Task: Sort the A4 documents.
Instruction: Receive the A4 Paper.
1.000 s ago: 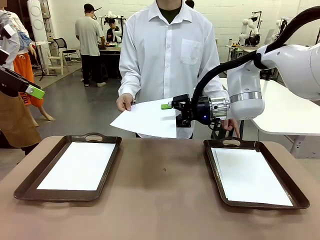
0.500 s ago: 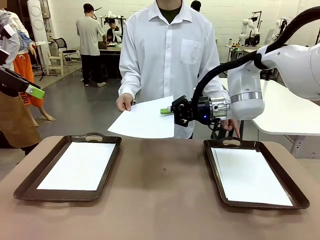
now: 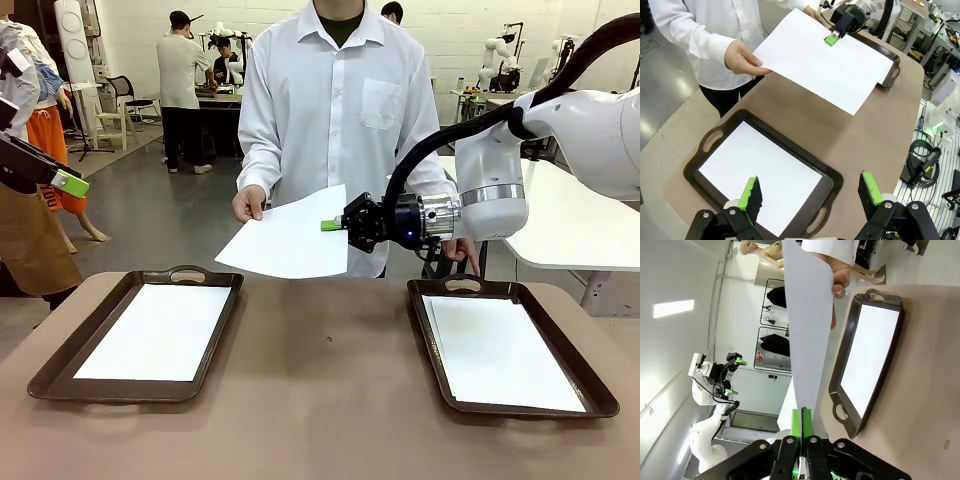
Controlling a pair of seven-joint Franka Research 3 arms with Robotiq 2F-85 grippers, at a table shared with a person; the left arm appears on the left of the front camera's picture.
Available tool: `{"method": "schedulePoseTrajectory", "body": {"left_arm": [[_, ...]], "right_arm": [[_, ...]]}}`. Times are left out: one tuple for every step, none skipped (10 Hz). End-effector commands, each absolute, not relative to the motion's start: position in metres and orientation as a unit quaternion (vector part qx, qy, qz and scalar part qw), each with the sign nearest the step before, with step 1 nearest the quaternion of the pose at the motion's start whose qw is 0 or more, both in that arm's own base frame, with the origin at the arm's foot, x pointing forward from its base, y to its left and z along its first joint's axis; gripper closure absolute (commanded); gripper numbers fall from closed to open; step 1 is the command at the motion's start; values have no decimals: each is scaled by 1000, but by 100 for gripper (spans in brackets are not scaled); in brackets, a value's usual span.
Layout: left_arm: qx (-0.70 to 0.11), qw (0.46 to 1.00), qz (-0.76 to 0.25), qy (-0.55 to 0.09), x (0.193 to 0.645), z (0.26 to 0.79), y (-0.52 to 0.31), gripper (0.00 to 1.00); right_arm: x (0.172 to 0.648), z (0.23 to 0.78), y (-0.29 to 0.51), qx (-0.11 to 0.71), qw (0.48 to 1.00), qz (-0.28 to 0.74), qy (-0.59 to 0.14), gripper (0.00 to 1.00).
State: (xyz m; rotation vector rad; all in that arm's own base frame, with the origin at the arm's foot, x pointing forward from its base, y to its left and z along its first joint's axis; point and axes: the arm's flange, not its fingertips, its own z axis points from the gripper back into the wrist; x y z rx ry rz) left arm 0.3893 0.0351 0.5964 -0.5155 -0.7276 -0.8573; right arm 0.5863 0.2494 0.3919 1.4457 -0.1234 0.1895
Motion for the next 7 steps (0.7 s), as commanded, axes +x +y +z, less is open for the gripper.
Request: {"method": "schedulePoseTrajectory", "body": {"left_arm": [[-240, 815, -402, -341, 389, 597, 34, 0], [-240, 815, -402, -341, 389, 597, 34, 0], [-240, 815, -402, -341, 389, 597, 34, 0], [-240, 815, -402, -341, 389, 597, 34, 0], [-240, 815, -402, -341, 389, 597, 34, 0], [-240, 815, -402, -341, 389, 597, 34, 0], [-240, 815, -402, -341, 389, 597, 34, 0]], "right_arm": [[588, 389, 250, 672, 734, 77, -52, 100], [588, 389, 249, 673, 734, 75, -52, 100], [589, 390, 247, 681, 726, 84, -49, 100], [589, 397, 242, 680, 719, 137, -41, 100], [586, 391, 249, 663, 742, 88, -53, 100], [586, 391, 249, 663, 742, 88, -53, 100], [586, 391, 249, 663, 742, 88, -53, 100]]}}
